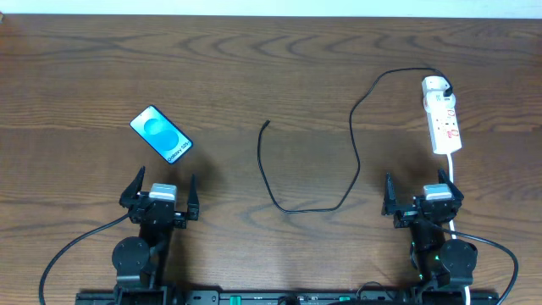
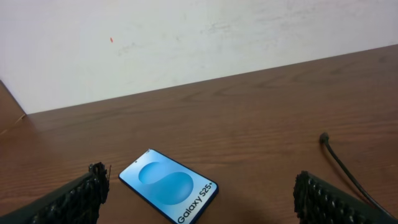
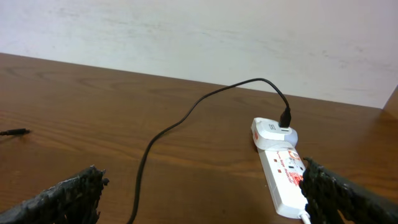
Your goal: Plug charger to phone and switch on socket
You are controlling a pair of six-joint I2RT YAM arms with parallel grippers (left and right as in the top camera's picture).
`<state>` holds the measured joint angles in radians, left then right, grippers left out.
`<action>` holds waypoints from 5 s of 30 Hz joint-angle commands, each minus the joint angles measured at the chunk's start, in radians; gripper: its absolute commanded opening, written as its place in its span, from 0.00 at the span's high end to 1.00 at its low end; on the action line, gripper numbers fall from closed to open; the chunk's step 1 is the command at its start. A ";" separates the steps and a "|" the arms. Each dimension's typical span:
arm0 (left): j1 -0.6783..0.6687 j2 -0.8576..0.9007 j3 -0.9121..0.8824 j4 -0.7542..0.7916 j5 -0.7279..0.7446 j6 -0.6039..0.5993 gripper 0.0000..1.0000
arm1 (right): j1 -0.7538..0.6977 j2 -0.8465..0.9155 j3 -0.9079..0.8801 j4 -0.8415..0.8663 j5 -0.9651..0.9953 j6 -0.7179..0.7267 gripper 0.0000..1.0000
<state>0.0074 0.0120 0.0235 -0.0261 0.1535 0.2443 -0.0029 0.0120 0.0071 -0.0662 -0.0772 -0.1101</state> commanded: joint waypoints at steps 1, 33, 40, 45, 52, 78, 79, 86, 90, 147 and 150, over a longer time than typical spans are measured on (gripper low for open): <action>0.000 0.007 -0.019 -0.031 0.002 0.017 0.04 | 0.006 -0.005 -0.002 -0.005 0.004 0.012 0.01; 0.000 0.007 -0.019 -0.031 0.002 0.017 0.04 | 0.006 -0.005 -0.002 -0.005 0.004 0.012 0.01; 0.000 0.007 -0.019 -0.031 0.002 0.017 0.04 | 0.006 -0.005 -0.002 -0.005 0.004 0.012 0.01; 0.000 0.007 -0.019 -0.031 0.002 0.017 0.04 | 0.006 -0.005 -0.002 -0.005 0.004 0.012 0.01; 0.000 0.007 -0.019 -0.031 0.002 0.017 0.04 | 0.006 -0.005 -0.002 -0.005 0.004 0.012 0.01; 0.000 0.007 -0.019 -0.031 0.002 0.017 0.04 | 0.006 -0.005 -0.002 -0.005 0.004 0.012 0.01; 0.000 0.007 -0.019 -0.031 0.002 0.017 0.04 | 0.006 -0.005 -0.002 -0.005 0.004 0.012 0.01; 0.000 0.007 -0.019 -0.031 0.002 0.017 0.04 | 0.006 -0.005 -0.002 -0.005 0.004 0.012 0.01; 0.000 0.007 -0.019 -0.031 0.002 0.017 0.04 | 0.006 -0.005 -0.002 -0.005 0.004 0.012 0.01; 0.000 0.832 0.491 -0.028 0.159 -0.089 0.03 | 0.006 -0.005 -0.002 -0.005 0.004 0.012 0.01; 0.000 0.895 0.553 -0.084 0.180 -0.090 0.03 | 0.006 -0.005 -0.002 -0.005 0.004 0.012 0.01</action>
<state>0.0074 0.8581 0.5026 -0.0792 0.2947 0.1757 -0.0029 0.0120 0.0071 -0.0666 -0.0772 -0.1097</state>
